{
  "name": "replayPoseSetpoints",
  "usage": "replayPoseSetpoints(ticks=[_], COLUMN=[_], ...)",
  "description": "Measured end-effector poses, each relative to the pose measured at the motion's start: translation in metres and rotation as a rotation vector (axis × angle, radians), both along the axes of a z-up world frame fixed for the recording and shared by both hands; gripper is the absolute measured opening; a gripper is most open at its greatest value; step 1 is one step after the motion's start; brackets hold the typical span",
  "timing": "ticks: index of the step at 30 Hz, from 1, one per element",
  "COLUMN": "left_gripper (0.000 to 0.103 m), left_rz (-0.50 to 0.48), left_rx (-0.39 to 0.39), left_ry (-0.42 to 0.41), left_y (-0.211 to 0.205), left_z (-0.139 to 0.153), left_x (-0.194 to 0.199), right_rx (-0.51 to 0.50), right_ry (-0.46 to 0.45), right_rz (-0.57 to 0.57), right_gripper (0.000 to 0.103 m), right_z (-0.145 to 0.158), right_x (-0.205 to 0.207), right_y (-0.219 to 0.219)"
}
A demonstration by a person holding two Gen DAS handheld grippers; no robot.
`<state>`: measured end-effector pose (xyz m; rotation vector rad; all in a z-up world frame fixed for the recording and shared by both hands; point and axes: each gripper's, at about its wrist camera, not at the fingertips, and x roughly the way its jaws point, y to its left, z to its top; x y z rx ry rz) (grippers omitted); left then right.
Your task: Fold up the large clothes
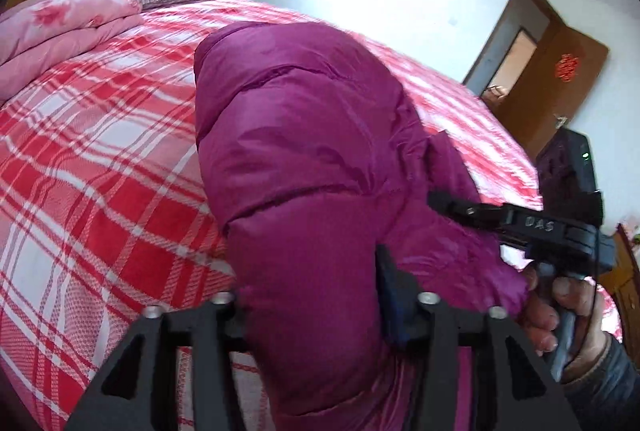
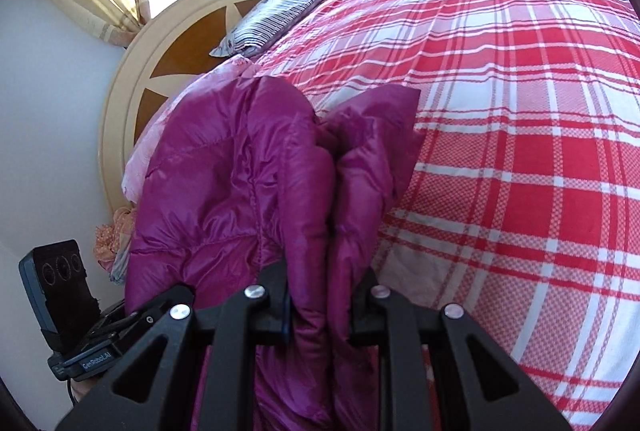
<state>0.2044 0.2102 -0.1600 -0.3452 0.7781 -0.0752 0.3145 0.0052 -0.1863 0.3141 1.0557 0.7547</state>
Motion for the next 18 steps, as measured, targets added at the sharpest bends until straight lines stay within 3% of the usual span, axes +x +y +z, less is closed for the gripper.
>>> replayPoseSetpoints(ticks=[6,9,14,18], left_gripper=[0.075,0.075,0.075,0.075], left_rz=[0.018,0.029,0.070,0.092], left_rx=[0.012,-0.006,0.054,0.106], left_ry=[0.015,0.024,0.025,-0.077], left_y=[-0.003,-0.002,-0.012,-0.016], left_z=[-0.019,-0.020,0.006,0.047], left_x=[0.001,0.000,-0.018,-0.045], right_rx=[-0.013,-0.012,-0.059,-0.080], right_ry=[0.052,0.072,0.030,-0.048], right_rz=[-0.032,-0.040,-0.086,-0.200], right_gripper=[0.027,0.030,0.050,0.073], right_z=[-0.023,-0.028,-0.008,0.025], right_x=[0.006,0.007,-0.002,-0.018], right_y=[-0.010,-0.012,-0.018,-0.042])
